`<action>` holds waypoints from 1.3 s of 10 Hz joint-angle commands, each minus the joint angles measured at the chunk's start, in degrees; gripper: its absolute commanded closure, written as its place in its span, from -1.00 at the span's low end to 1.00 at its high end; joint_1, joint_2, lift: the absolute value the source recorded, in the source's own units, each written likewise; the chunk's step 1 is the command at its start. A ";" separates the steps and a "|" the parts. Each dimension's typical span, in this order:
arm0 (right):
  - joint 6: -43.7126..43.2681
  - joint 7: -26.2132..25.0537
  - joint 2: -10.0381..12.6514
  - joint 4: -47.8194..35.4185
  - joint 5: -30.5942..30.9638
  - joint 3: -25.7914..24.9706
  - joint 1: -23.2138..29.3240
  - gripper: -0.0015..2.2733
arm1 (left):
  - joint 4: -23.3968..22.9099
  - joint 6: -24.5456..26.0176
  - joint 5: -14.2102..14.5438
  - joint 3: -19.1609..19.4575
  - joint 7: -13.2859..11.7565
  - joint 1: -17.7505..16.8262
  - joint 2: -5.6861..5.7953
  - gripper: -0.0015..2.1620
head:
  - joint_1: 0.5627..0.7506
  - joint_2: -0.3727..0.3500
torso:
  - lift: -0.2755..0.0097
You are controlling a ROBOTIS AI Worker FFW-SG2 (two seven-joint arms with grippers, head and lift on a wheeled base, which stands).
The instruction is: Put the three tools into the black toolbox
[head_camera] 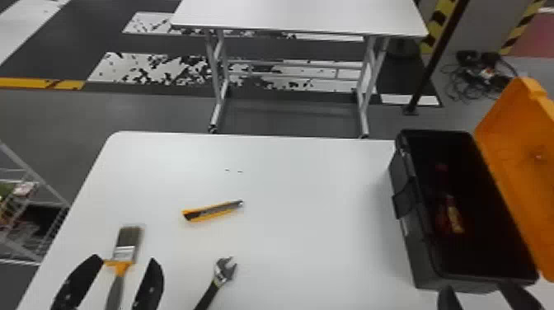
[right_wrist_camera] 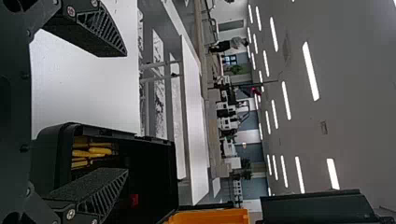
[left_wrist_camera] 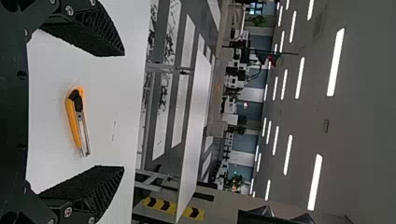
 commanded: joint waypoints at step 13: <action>-0.73 0.26 0.00 0.26 0.00 -0.03 -0.09 -0.90 | -0.33 9.49 -0.97 0.18 -1.87 -1.21 0.35 -0.87 | 0.41 -0.01 | 0.57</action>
